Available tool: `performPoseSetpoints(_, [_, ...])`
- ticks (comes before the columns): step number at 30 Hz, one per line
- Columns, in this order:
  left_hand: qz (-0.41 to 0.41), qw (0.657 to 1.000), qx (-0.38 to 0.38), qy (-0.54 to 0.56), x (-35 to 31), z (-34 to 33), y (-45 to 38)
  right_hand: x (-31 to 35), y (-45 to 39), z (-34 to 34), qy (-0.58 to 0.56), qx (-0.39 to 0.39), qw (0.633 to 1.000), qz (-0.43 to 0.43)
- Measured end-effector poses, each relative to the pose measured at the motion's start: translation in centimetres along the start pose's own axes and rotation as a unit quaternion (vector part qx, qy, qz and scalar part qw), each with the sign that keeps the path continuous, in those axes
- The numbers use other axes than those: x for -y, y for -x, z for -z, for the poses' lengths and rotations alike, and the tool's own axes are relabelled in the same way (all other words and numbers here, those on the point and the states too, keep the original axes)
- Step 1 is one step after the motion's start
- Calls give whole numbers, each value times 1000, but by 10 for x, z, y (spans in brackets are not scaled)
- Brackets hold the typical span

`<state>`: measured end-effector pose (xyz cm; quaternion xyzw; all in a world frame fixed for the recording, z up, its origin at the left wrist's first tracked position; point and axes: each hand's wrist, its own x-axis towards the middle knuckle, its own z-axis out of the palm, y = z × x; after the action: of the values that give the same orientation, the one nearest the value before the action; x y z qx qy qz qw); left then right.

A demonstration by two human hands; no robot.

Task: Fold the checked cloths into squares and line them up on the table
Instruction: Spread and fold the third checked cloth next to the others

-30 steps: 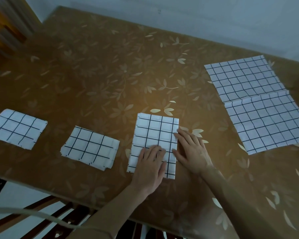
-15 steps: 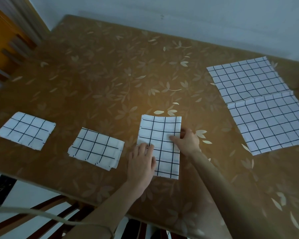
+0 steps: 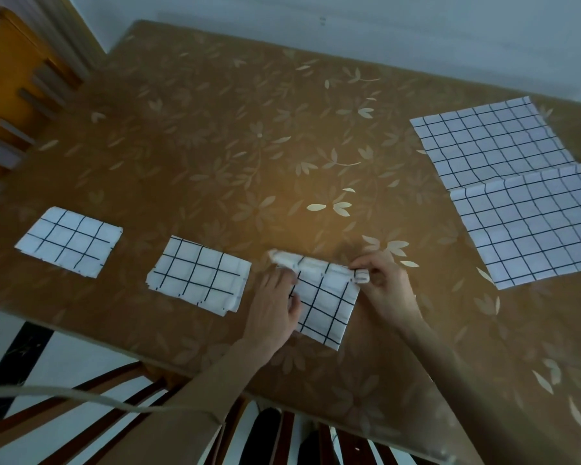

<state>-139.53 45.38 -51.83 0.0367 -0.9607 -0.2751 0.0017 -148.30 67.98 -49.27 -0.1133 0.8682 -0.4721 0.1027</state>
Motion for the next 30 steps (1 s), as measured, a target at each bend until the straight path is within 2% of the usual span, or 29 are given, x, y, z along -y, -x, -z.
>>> performPoseSetpoints(3, [15,997,65,-42,4,0,1,0,13,-4,-23,0,1000,8])
performPoseSetpoints(6, [-14,998,28,-49,9,-6,3,0,21,-14,-56,-17,998,-29])
performPoseSetpoints(10, [16,999,-18,42,9,-9,6,-16,24,-23,71,-36,997,13])
performPoseSetpoints(12, [83,988,-23,127,5,-6,6,-24,25,-25,129,-32,989,64])
performPoseSetpoints(14, [191,946,-46,257,-2,2,1,-26,29,-23,173,-20,976,129])
performPoseSetpoints(17, [335,855,-70,390,-5,19,-11,-22,36,-19,203,14,952,229])
performPoseSetpoints(18, [348,841,-68,409,-3,22,-14,-21,38,-17,212,31,943,256])
performPoseSetpoints(20, [332,847,-54,413,0,25,-14,-20,43,-16,217,56,933,282])
performPoseSetpoints(23, [322,864,-31,386,1,21,-12,-18,49,-17,196,45,950,238])
performPoseSetpoints(27, [312,876,-16,368,0,20,-10,-21,49,-22,150,4,987,55])
performPoseSetpoints(30, [303,879,-24,367,1,21,-8,-31,47,-22,138,-8,990,29])
